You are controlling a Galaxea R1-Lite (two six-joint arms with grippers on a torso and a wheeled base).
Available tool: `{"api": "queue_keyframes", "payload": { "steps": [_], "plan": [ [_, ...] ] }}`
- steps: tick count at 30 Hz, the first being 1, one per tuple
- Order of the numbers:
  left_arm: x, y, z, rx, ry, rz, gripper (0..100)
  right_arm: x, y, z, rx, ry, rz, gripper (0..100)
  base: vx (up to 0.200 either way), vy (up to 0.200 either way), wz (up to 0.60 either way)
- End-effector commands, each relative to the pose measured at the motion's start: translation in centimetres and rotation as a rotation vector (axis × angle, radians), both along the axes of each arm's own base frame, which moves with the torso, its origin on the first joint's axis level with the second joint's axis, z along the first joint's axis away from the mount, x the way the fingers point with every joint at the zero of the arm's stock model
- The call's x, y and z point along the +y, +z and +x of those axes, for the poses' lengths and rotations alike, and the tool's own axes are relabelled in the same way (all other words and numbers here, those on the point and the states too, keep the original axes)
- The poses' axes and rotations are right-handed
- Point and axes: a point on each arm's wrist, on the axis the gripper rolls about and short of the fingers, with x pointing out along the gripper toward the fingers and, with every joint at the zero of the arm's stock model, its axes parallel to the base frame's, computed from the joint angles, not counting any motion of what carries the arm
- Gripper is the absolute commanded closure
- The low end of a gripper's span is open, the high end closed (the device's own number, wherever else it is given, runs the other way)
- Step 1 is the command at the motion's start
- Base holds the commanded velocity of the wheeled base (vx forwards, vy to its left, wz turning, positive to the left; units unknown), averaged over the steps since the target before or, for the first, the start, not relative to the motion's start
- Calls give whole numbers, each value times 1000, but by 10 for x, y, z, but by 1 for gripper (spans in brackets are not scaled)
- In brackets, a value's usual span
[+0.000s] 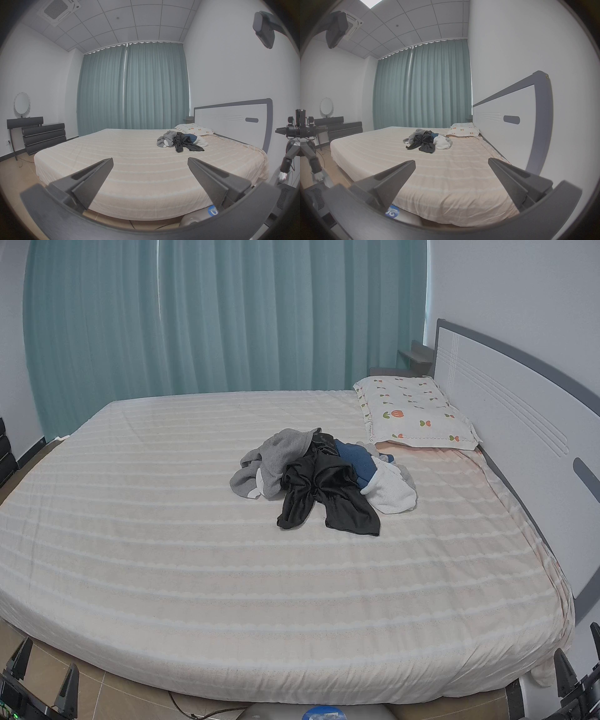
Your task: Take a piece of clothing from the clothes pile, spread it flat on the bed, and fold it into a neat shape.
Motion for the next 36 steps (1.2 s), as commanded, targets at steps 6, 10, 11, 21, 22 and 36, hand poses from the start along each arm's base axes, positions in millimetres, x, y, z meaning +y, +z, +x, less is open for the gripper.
{"api": "queue_keyframes", "payload": {
  "steps": [6, 10, 11, 21, 22, 36],
  "plan": [
    [0, -5, 0, 0, 0, 0, 0, 3, 68, 24, 186, 207, 75, 0, 0, 0, 0],
    [0, -5, 0, 0, 0, 0, 0, 7, 75, 60, 311, 240, 126, 0, 0, 0, 0],
    [0, -5, 0, 0, 0, 0, 0, 9, 78, 70, 324, 255, 130, 0, 0, 0, 0],
    [0, -5, 0, -2, 0, 0, 0, 38, 65, 191, 521, 297, 149, 0, 0, 0, 0],
    [0, -5, 0, -2, 0, 0, 0, 42, 61, 208, 520, 294, 160, 0, 0, 0, 0],
    [0, -5, 0, 0, 0, 0, 0, 109, -8, 380, 541, 168, 269, 0, 0, 0, 0]
  ]
}}
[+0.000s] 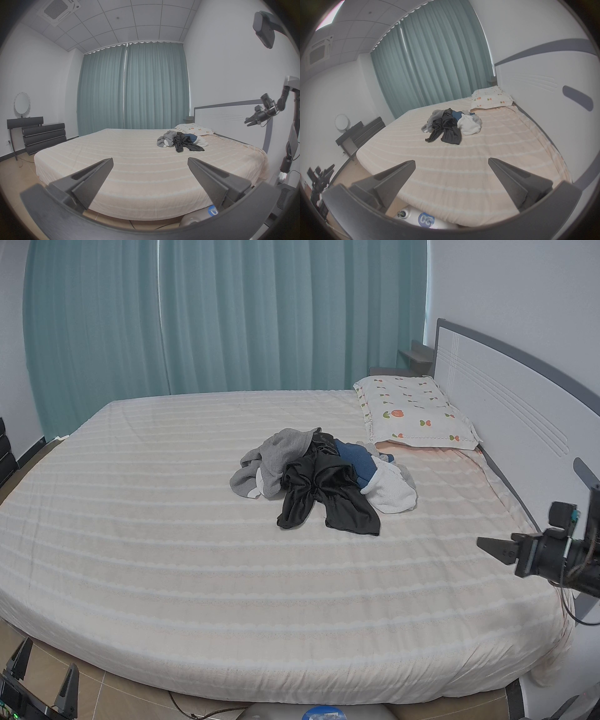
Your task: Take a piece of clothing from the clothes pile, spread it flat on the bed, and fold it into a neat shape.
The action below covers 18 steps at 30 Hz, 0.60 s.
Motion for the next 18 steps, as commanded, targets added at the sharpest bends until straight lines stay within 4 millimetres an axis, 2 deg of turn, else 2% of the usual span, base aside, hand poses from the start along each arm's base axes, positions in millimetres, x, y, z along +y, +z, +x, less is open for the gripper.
{"api": "queue_keyframes", "payload": {
  "steps": [1, 6, 9, 10, 11, 14, 18],
  "plan": [
    [0, -5, 0, -2, 0, 0, 0, 63, -93, 157, 111, -69, 59, 0, 0, 0, 0],
    [0, -5, 0, -1, 0, 0, 0, 76, -129, 200, 130, -76, 59, 0, 0, 0, 0],
    [0, -5, 0, -2, 0, 0, 0, 84, -135, 220, 137, -76, 60, 0, 0, 0, 0],
    [0, -5, 0, -2, 0, 0, 0, 84, -135, 220, 137, -76, 60, 0, 0, 0, 0],
    [0, -5, 0, -2, 0, 0, 0, 90, -141, 233, 152, -82, 77, 0, 0, 0, 0],
    [0, -5, 0, -1, 0, 0, 0, 94, -147, 244, 159, -99, 114, 0, 0, 0, 0],
    [0, -5, 0, -2, 0, 0, 0, 99, -171, 261, 196, -125, 138, 0, 0, 0, 0]
  ]
}}
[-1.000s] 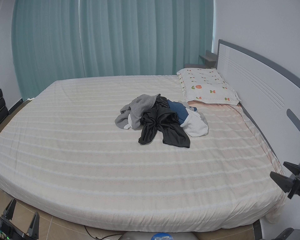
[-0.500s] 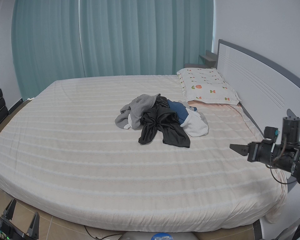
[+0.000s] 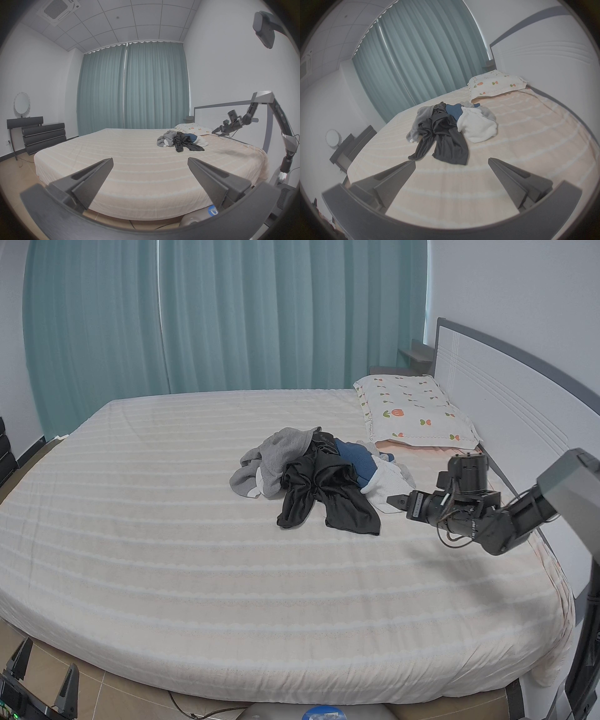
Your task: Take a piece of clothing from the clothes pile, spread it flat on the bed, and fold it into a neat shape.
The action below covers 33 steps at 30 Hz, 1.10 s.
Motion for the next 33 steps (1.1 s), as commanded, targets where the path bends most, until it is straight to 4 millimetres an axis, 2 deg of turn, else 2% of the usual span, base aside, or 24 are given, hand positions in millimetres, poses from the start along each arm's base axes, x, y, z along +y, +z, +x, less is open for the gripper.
{"api": "queue_keyframes", "payload": {
  "steps": [1, 4, 15, 25, 33],
  "plan": [
    [0, -5, 0, -2, 0, 0, 0, 24, -93, 51, 133, -40, 30, 0, 0, 0, 0],
    [0, -5, 0, 0, 0, 0, 0, 32, -104, 60, 130, -41, 45, 0, 0, 0, 0],
    [0, -5, 0, 0, 0, 0, 0, 48, -117, 85, 75, -90, 73, 0, 0, 0, 0],
    [0, -5, 0, -2, 0, 0, 0, 52, -125, 99, 85, -143, 152, 0, 0, 0, 0],
    [0, -5, 0, -2, 0, 0, 0, 49, -130, 100, 103, -158, 170, 0, 0, 0, 0]
  ]
}}
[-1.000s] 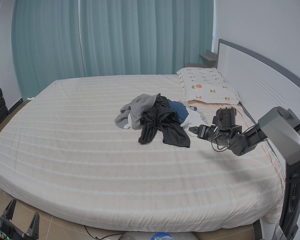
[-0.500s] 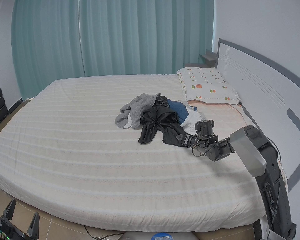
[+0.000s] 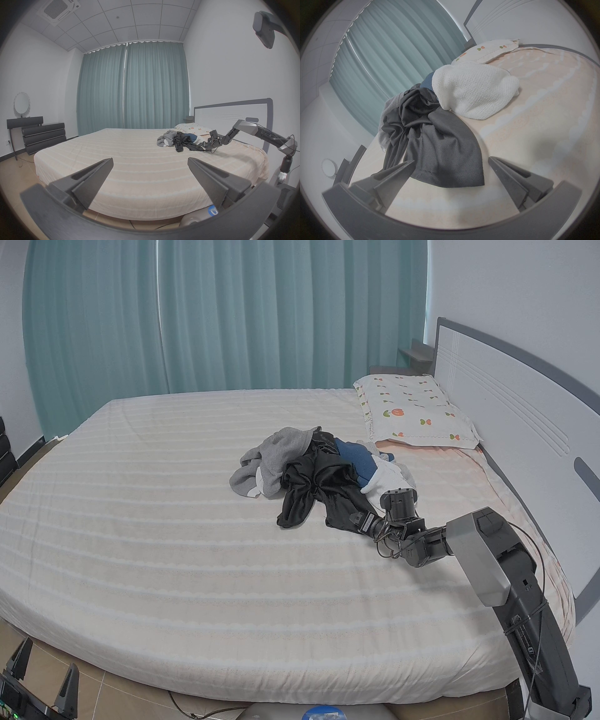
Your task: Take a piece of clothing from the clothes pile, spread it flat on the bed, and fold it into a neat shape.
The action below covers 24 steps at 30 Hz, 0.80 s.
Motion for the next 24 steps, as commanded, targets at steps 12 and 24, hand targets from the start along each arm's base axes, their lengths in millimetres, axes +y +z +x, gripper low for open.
{"api": "queue_keyframes", "payload": {
  "steps": [12, 24],
  "plan": [
    [0, -5, 0, 0, 0, 0, 0, 4, 2, 0, -25, 4, 19, 100, 0, 0, 0],
    [0, -5, 0, 0, 0, 0, 0, -30, 99, -81, 76, 64, 278, 100, 0, 0, 0]
  ]
}}
